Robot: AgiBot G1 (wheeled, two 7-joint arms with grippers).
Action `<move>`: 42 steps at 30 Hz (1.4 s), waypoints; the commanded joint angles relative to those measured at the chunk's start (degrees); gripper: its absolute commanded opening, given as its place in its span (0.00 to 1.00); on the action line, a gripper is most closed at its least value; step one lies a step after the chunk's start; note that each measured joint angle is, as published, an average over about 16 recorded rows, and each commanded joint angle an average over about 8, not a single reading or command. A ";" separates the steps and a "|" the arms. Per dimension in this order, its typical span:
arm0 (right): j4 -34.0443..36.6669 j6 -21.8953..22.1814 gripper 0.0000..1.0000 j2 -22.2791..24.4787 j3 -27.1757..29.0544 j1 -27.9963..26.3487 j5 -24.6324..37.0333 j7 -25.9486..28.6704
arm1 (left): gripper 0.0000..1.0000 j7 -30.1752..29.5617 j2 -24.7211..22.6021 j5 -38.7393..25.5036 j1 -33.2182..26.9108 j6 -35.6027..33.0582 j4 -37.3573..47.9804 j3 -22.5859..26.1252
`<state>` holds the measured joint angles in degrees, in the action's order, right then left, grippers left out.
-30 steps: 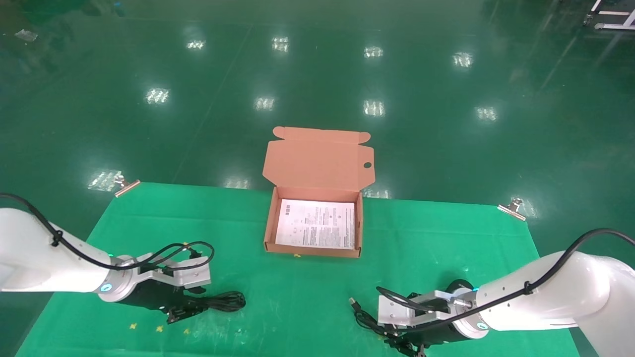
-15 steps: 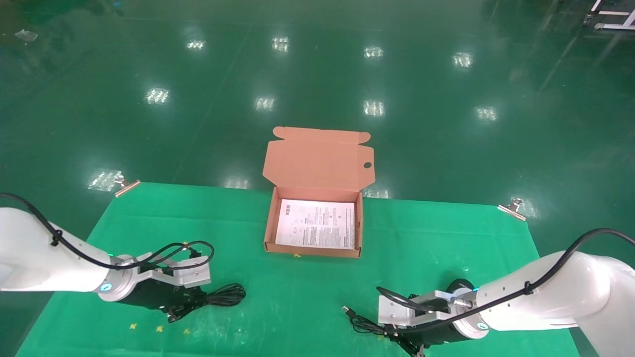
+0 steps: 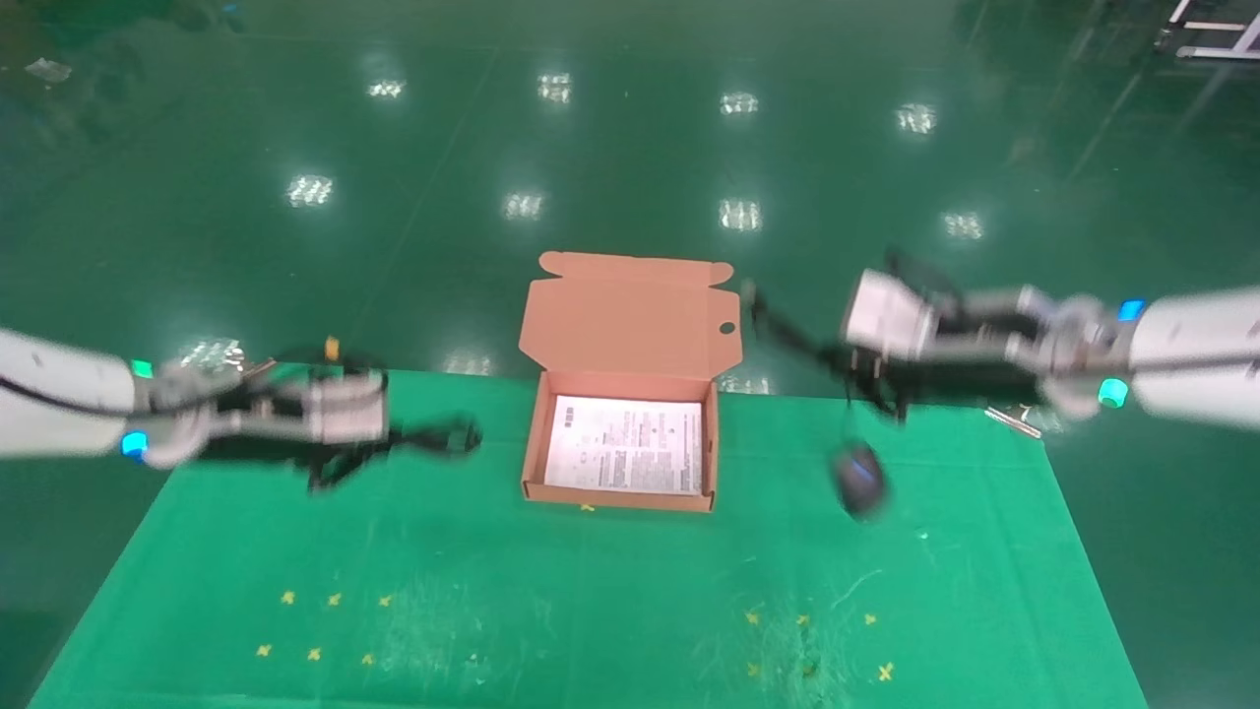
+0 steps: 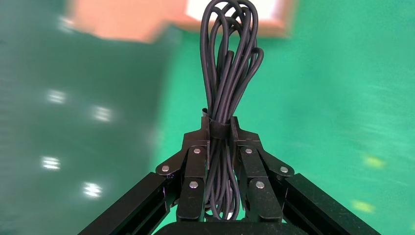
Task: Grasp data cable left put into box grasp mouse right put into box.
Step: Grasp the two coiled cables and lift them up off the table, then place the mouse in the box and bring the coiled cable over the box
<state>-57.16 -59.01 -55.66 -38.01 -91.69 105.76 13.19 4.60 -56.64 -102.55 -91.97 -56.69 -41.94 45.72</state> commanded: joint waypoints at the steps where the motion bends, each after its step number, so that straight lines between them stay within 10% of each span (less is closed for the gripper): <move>1: -0.97 1.02 0.00 -0.48 0.74 -1.91 -0.01 0.03 | 0.00 -0.81 0.84 0.05 -0.50 1.74 -3.59 -0.76; 17: 21.16 9.42 0.00 -19.34 2.83 -15.00 -5.68 -17.06 | 0.00 -6.15 -3.60 -5.61 -4.22 15.00 -7.96 -2.71; 42: 26.15 12.71 0.00 -22.32 -2.78 -14.41 -11.37 -20.33 | 0.00 -12.50 0.95 -14.06 -3.91 13.65 -8.76 -0.95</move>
<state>-31.35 -46.57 -77.92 -40.85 -105.82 94.07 -6.98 -8.09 -55.66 -116.67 -95.84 -43.27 -51.10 44.77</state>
